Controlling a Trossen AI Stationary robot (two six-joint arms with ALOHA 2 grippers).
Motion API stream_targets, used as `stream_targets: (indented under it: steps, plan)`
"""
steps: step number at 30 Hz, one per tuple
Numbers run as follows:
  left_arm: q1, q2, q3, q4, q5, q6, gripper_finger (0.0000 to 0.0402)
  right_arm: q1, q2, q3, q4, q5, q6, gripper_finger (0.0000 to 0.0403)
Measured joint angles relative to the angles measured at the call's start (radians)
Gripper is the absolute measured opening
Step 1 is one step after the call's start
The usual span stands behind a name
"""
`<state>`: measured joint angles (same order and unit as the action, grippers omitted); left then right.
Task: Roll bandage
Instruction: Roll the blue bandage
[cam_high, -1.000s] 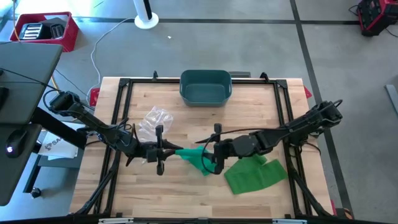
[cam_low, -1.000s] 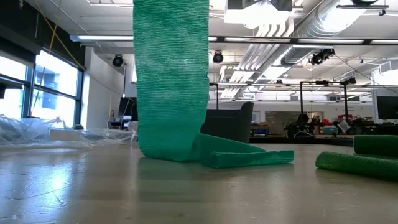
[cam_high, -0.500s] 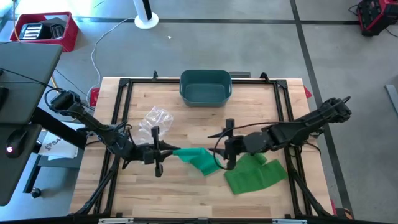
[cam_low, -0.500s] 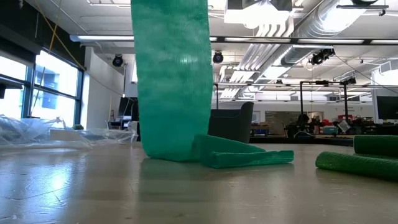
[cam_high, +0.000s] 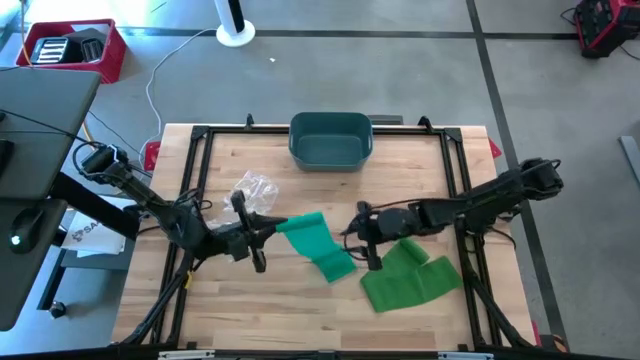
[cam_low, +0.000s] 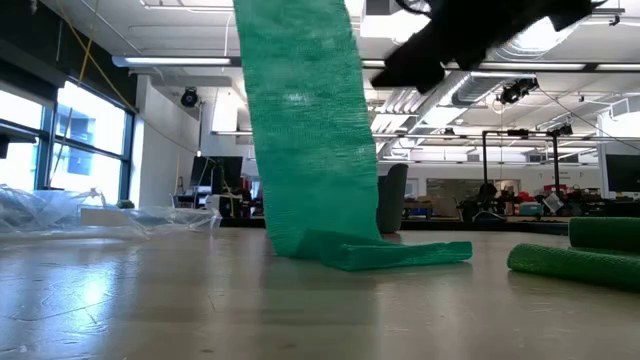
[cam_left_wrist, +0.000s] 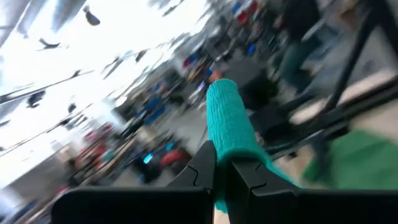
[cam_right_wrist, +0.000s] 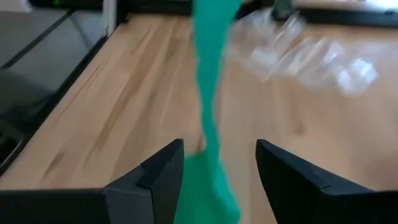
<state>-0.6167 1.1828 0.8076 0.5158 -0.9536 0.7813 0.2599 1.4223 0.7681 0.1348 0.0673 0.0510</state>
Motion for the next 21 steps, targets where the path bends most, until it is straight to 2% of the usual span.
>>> stream_targets:
  steps: [4,8,15,21]
  plan:
    - [0.012,0.000,0.001,-0.022,-0.165,0.016,0.0006,0.051,0.015,-0.046,0.013,-0.031,-0.015,0.0192]
    - [0.037,0.000,0.001,-0.071,-0.255,-0.008,0.0006,0.097,0.092,-0.021,0.012,-0.070,-0.048,0.0192]
    - [0.118,0.000,0.001,-0.235,-0.275,-0.144,0.0006,0.099,0.285,0.103,-0.083,-0.078,-0.128,0.0192]
    - [0.182,0.000,0.001,-0.435,-0.262,-0.352,0.0006,0.065,0.413,0.244,-0.300,-0.125,-0.210,0.0184]
